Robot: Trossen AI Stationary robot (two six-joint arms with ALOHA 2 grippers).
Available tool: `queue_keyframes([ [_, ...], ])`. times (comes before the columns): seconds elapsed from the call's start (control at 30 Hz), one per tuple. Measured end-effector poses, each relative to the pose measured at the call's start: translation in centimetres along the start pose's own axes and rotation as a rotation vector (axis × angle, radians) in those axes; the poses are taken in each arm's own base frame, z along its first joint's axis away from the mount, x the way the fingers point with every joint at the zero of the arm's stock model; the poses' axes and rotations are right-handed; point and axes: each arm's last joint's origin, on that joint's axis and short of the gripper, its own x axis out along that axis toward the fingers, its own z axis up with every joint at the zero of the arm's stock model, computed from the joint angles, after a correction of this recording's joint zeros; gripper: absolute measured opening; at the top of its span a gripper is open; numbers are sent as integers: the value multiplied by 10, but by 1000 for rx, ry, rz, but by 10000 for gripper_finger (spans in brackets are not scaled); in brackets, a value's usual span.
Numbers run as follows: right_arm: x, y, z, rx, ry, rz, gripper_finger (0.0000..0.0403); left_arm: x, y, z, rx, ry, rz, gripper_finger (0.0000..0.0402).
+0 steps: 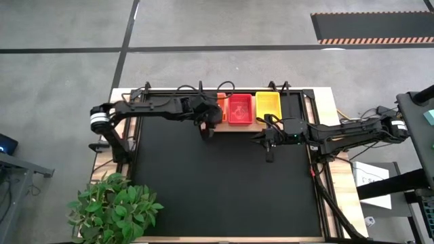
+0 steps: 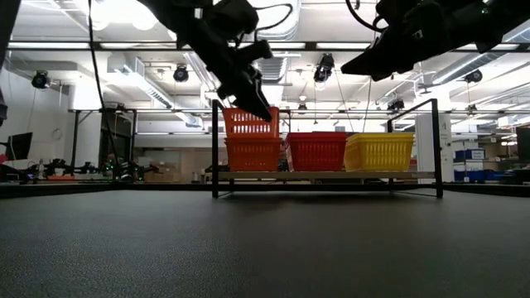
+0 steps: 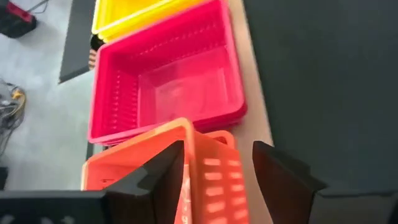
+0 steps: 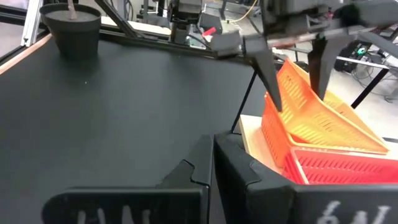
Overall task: Stack baskets on shelf by color
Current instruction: Stack the orange basket on top of the orange basket on the shelf
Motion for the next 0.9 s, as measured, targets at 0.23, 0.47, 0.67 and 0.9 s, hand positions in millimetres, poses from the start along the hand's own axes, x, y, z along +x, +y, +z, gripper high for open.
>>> queue_keyframes([
  [0.23, 0, 0, 0, -7, 1, -1, 9, 5, 0, 0, 1, 19, 15, 123],
  [0.47, 0, 0, 0, -13, 1, -1, 9, -4, 2, 3, 29, -4, 29, 34],
  [0.67, 0, 0, 0, -16, 2, -1, 9, -14, 5, 10, 30, -38, 55, 6],
  [0.9, 0, 0, 0, -19, 1, -1, 9, -12, 1, 6, 29, -10, 88, 2],
])
